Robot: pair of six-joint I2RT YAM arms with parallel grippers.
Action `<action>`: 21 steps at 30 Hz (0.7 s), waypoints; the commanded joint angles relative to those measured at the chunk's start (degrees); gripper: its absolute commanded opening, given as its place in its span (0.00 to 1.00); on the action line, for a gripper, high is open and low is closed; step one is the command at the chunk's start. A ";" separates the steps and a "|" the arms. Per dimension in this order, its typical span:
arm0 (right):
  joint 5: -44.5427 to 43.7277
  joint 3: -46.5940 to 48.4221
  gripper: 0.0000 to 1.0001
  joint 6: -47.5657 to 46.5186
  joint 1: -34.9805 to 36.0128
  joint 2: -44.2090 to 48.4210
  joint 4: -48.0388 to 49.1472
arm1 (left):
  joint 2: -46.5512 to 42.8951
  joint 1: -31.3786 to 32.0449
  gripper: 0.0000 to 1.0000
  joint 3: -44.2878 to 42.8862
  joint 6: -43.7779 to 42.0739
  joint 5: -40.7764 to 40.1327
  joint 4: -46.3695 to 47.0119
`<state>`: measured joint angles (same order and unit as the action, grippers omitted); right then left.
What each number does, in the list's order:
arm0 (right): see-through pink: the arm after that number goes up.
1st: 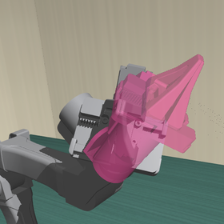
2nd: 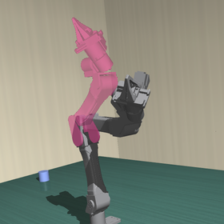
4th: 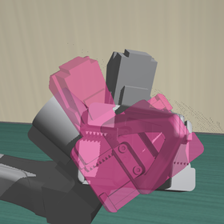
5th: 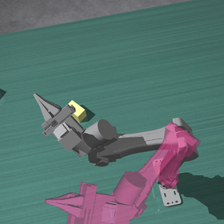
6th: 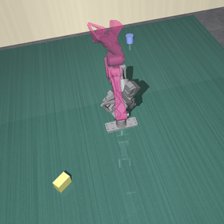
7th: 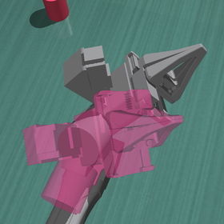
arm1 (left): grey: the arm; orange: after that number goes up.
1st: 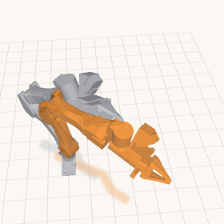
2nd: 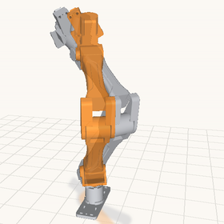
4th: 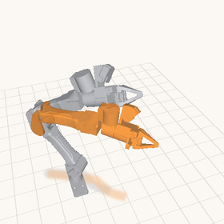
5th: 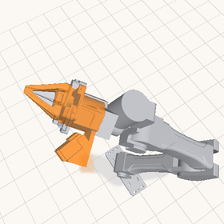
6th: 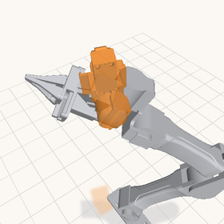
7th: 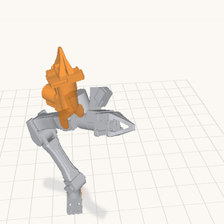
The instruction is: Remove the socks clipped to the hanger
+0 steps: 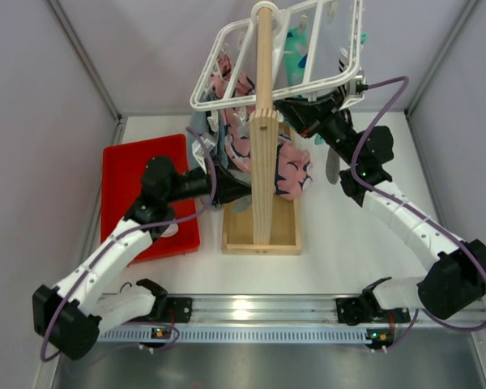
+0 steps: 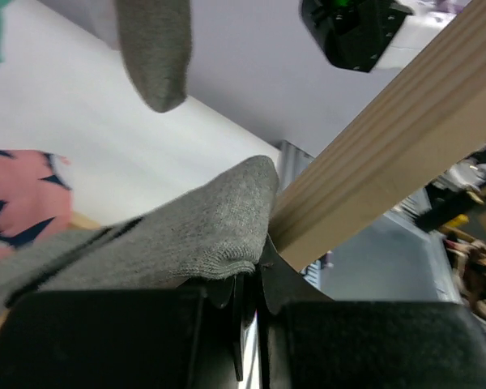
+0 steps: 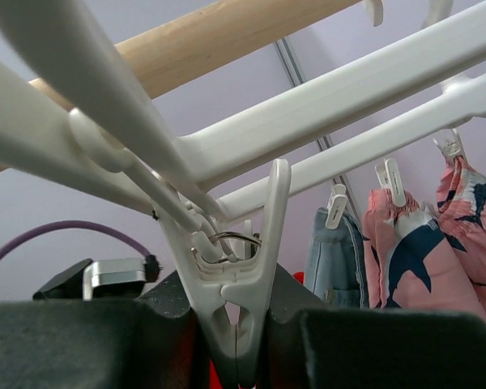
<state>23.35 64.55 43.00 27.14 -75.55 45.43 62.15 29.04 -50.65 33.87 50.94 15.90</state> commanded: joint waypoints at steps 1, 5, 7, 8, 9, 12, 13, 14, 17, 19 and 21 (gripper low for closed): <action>-1.12 1.45 0.05 -2.57 -0.50 1.72 -3.59 | -8.25 1.11 0.00 1.87 -11.53 -16.74 -14.73; -2.79 1.10 0.06 -3.63 -0.50 2.33 -7.10 | -15.82 1.11 0.00 3.37 -13.31 -48.86 -27.39; -3.14 1.01 0.06 -4.33 -0.50 2.51 -9.12 | -17.41 0.93 0.00 3.54 -12.16 -60.02 -33.89; -3.31 1.01 0.07 -4.42 -0.50 2.69 -9.74 | -17.24 0.59 0.00 3.37 -11.20 -68.87 -36.27; -3.40 1.01 0.07 -4.85 -0.50 2.86 -10.79 | -16.80 0.41 0.00 3.11 -9.10 -72.78 -38.47; -3.49 1.01 0.09 -5.65 -0.50 3.13 -12.29 | -16.53 -1.52 0.00 4.85 -3.75 -81.39 -44.63; -3.49 1.19 0.11 -5.82 -0.50 3.30 -13.51 | -17.23 -2.40 0.00 5.65 -2.24 -82.57 -46.21; -3.58 1.19 0.11 -6.00 -0.42 3.48 -14.05 | -17.59 -5.45 0.00 7.74 -1.10 -82.75 -46.75; -3.67 2.06 0.19 -7.23 -0.42 4.00 -17.73 | -18.12 -15.36 0.00 12.05 4.34 -78.72 -46.93; -3.41 3.46 0.28 -8.02 -0.50 4.44 -20.02 | -17.42 -21.01 0.00 13.47 6.55 -72.60 -46.84; -2.96 4.17 0.44 -8.63 -0.42 5.32 -24.24 | -15.22 -27.35 0.14 13.83 8.49 -68.71 -46.75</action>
<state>19.62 65.43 37.45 27.07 -72.05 29.54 45.67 7.99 -36.97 36.42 -21.50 -29.58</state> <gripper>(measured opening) 0.392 0.078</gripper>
